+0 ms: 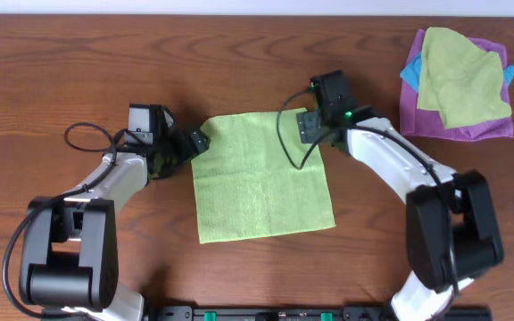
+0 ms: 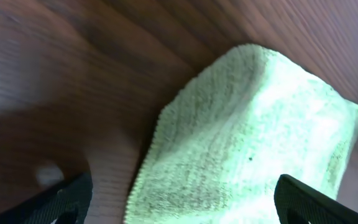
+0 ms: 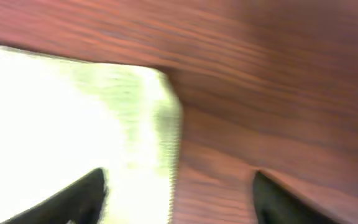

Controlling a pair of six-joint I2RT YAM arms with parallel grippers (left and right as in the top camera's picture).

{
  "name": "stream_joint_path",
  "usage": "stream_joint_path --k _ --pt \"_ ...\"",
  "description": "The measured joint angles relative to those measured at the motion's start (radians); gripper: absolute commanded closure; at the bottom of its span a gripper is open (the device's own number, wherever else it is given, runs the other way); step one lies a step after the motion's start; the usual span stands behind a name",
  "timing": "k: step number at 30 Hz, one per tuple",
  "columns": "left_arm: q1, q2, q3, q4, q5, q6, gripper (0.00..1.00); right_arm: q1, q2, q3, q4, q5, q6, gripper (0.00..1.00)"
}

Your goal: Fold the cloth

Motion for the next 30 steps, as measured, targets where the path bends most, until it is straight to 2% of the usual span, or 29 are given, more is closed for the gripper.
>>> stream_joint_path --k 2,3,4,11,16,24,30 --pt "0.000 0.003 0.000 0.004 0.018 -0.001 0.05 0.000 -0.019 0.004 0.002 -0.100 -0.011 0.86" --pt "0.000 0.004 0.000 0.006 0.026 -0.005 0.05 0.000 -0.027 0.006 0.003 -0.157 -0.019 0.95" --pt "-0.001 0.006 0.000 0.011 0.033 -0.009 0.05 0.000 -0.032 0.009 0.003 -0.206 -0.026 0.99" --pt "-0.017 0.038 0.000 0.168 0.035 -0.046 0.05 0.013 -0.004 0.014 -0.048 -0.433 -0.075 0.99" --pt "-0.018 0.077 0.014 0.197 0.039 -0.070 0.05 0.053 0.033 0.014 -0.132 -0.500 -0.095 0.99" --pt "-0.018 0.105 0.037 0.209 0.073 -0.090 0.05 0.138 0.048 0.015 -0.195 -0.437 -0.114 0.99" --pt "-0.018 0.105 0.037 0.208 0.077 -0.090 0.05 0.162 0.127 0.014 -0.106 -0.388 -0.116 0.99"
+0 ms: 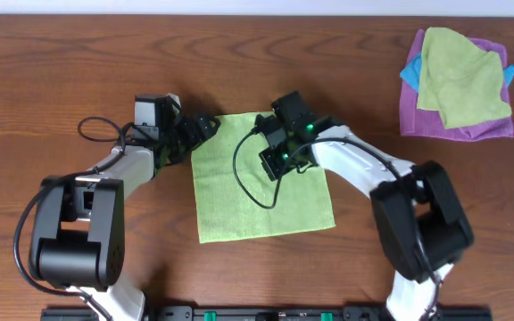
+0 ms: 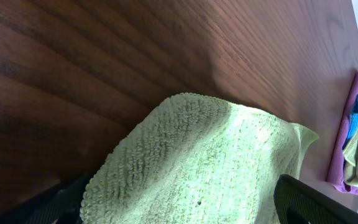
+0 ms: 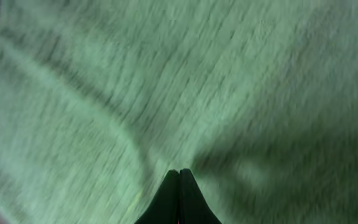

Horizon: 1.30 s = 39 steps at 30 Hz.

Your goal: Fold the cloth

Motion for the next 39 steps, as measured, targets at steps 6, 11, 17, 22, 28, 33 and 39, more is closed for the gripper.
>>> stream_joint_path --k 6,11,17,22,28,33,39 --pt "0.000 0.000 0.000 0.000 -0.006 -0.002 0.05 -0.001 0.037 0.003 0.010 0.023 0.000 0.99" --pt "-0.003 0.001 0.000 0.022 -0.035 -0.062 0.04 -0.001 0.043 0.024 -0.077 0.021 0.000 0.99" --pt "-0.008 0.043 -0.008 0.138 -0.081 -0.144 0.22 -0.001 0.043 0.029 -0.104 0.024 0.000 0.98" --pt "-0.009 0.030 0.006 0.077 -0.079 -0.175 0.07 0.000 0.043 0.029 -0.104 0.028 0.000 0.99" --pt "-0.022 0.021 0.014 0.043 -0.060 -0.179 0.07 0.000 0.043 0.029 -0.098 0.031 0.000 0.99" --pt "-0.060 0.039 0.024 0.050 -0.034 -0.179 0.08 0.000 0.043 0.029 -0.098 0.032 0.000 0.99" --pt "-0.079 0.087 0.036 0.092 -0.009 -0.178 0.73 0.000 0.043 0.029 -0.098 0.032 0.000 0.99"
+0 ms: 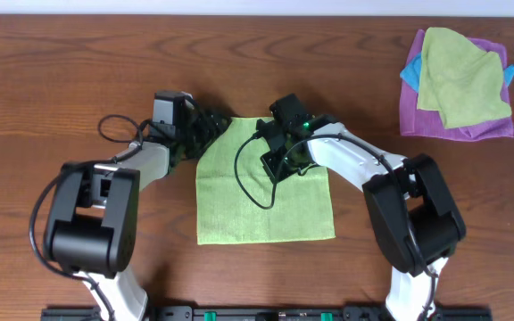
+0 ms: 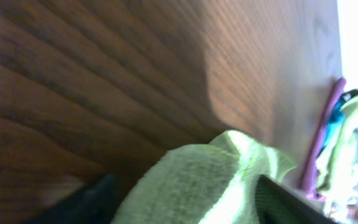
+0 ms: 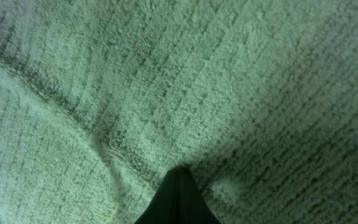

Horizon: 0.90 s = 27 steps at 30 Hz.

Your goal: Fold the cloth

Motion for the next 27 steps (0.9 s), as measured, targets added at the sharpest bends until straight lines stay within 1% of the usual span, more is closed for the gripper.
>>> stream_joint_path --k 1,2,4,5,7,8,9,10,14,18,22,27 --pt "-0.002 0.008 -0.002 0.001 -0.002 -0.005 0.85 0.000 0.000 0.000 0.000 0.001 0.000 0.99" --pt "-0.002 0.017 -0.006 0.002 -0.011 -0.002 0.92 0.000 0.000 0.000 0.000 0.000 0.000 0.99" --pt "-0.001 0.029 -0.012 -0.002 -0.024 -0.003 0.94 0.000 0.000 0.000 0.000 0.001 0.000 0.98" --pt "-0.001 0.029 -0.013 -0.002 -0.030 -0.002 0.91 0.000 0.000 0.000 0.000 0.000 0.000 0.99" --pt "0.000 0.029 -0.013 -0.003 -0.035 0.000 0.71 0.000 0.000 0.000 -0.001 0.001 0.000 0.98" --pt "0.001 0.027 -0.010 0.003 -0.029 0.002 0.64 0.000 0.000 0.000 -0.001 0.000 0.000 0.99" --pt "0.002 0.023 -0.007 0.004 -0.032 0.003 0.52 0.000 0.000 0.000 -0.001 0.001 0.000 0.99" --pt "0.007 0.020 -0.003 0.005 -0.031 0.002 0.04 0.000 0.000 0.000 -0.001 0.001 0.000 0.99" --pt "0.063 -0.007 0.017 -0.014 -0.035 0.009 0.05 0.001 0.000 0.000 -0.005 0.006 0.000 0.99" --pt "0.168 -0.018 0.022 -0.054 -0.031 0.025 0.05 0.005 0.000 0.003 -0.011 0.019 0.000 0.99" --pt "0.246 -0.013 0.019 -0.034 0.035 0.025 0.05 0.006 0.000 0.004 -0.014 0.027 0.000 0.99" --pt "0.269 -0.004 0.016 -0.029 0.111 0.045 0.05 0.007 0.000 0.005 -0.015 0.027 0.000 0.98"
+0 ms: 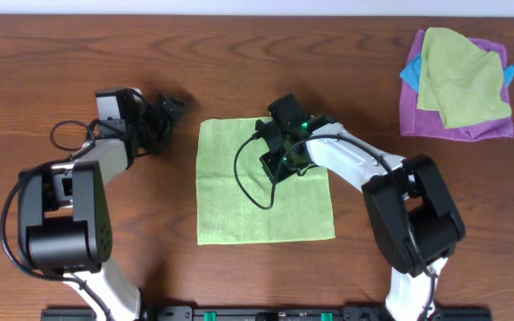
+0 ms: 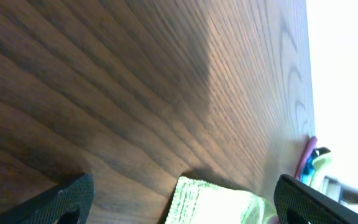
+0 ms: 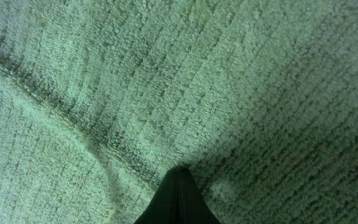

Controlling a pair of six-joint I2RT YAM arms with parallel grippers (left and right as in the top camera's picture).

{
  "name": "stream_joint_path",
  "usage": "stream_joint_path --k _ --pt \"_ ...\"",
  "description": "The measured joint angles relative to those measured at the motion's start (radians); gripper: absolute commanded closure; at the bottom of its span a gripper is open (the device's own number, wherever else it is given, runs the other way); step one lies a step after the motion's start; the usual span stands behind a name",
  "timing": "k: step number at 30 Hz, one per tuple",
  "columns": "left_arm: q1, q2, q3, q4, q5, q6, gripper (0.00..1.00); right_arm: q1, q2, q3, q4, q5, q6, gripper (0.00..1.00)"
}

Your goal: Fold the cloth

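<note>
The light green cloth (image 1: 261, 192) lies spread flat on the wooden table (image 1: 61, 53). My left gripper (image 1: 166, 109) is open and empty, a little to the left of the cloth's far left corner. In the left wrist view that corner of the cloth (image 2: 213, 204) shows low between the two fingers (image 2: 67, 200), apart from both. My right gripper (image 1: 277, 167) is shut, its tips pressed down on the upper middle of the cloth. The right wrist view shows the closed fingertips (image 3: 178, 196) against the cloth (image 3: 260, 74), with a crease running off to the left.
At the far right of the table lies a pile of cloths (image 1: 458, 80): a green one on top of purple and blue ones. The right arm's cable (image 1: 244, 174) loops over the green cloth.
My left gripper was at the cloth's far left corner with the cloth between its fingers. Now it is farther left, open and off the cloth, and that corner lies flat. The right gripper has stayed put.
Both grippers stood open at the cloth's two far corners. Then the right gripper was shut on the cloth's upper middle, where it has stayed. The left one was at the far left corner, then farther in over it, and is now back off the cloth.
</note>
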Motion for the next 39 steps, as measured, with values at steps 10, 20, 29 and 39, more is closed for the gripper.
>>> stream_joint_path --k 10,20,29,39 --pt "-0.064 0.008 -0.013 -0.068 0.240 0.095 0.04 0.000 0.000 0.003 -0.010 0.008 0.001 0.98" --pt "-0.078 -0.215 -0.056 -0.270 0.150 0.168 0.05 0.000 -0.015 0.007 -0.024 0.040 0.005 0.40" --pt "-0.146 -0.335 -0.056 -0.330 0.090 0.186 0.05 0.000 -0.079 0.015 -0.047 0.088 0.003 0.29" --pt "-0.253 -0.348 -0.060 -0.657 0.107 0.221 0.04 -0.032 -0.306 0.041 -0.325 0.077 0.008 0.37"
